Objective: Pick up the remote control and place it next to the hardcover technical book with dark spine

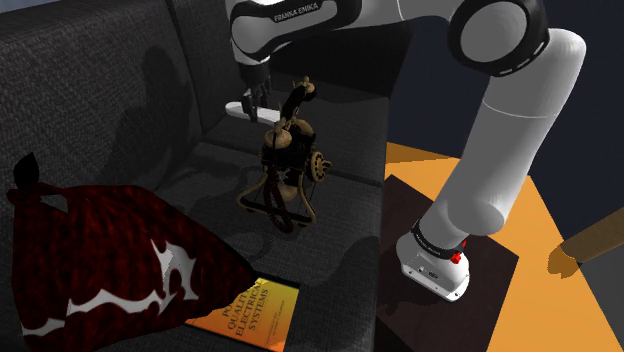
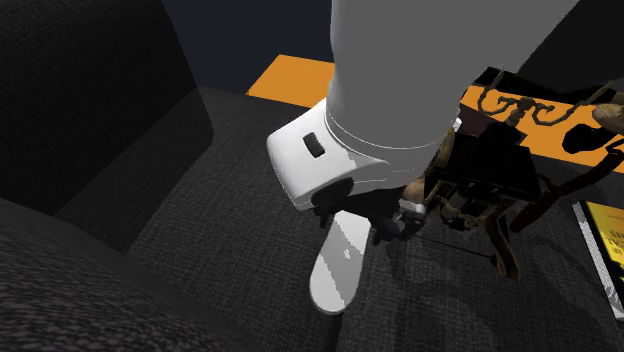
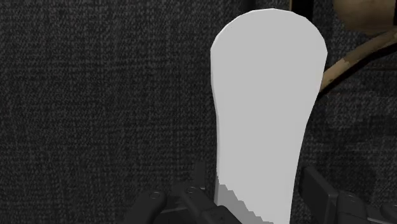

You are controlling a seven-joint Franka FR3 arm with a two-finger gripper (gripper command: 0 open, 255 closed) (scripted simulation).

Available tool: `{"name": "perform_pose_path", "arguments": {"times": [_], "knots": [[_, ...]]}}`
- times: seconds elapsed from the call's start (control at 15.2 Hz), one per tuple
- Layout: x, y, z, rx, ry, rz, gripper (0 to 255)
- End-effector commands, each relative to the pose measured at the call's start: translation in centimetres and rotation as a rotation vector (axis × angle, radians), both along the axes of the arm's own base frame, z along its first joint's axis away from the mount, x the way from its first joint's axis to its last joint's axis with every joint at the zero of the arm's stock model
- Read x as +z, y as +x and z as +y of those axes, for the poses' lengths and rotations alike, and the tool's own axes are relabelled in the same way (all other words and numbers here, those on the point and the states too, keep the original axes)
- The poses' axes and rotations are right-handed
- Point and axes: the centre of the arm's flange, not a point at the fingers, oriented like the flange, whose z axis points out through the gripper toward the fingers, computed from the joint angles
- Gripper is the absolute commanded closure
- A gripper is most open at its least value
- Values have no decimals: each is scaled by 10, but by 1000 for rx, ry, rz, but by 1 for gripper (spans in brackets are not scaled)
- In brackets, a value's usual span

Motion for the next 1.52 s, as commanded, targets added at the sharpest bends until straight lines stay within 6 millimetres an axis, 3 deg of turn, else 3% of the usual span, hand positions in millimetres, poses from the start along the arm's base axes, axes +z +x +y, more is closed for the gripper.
{"name": "perform_pose_path", "arguments": {"times": [0.0,1.45], "knots": [[-2,-11,25,-2,0,-1,255],[3,-135,288,-2,0,-1,255]]}}
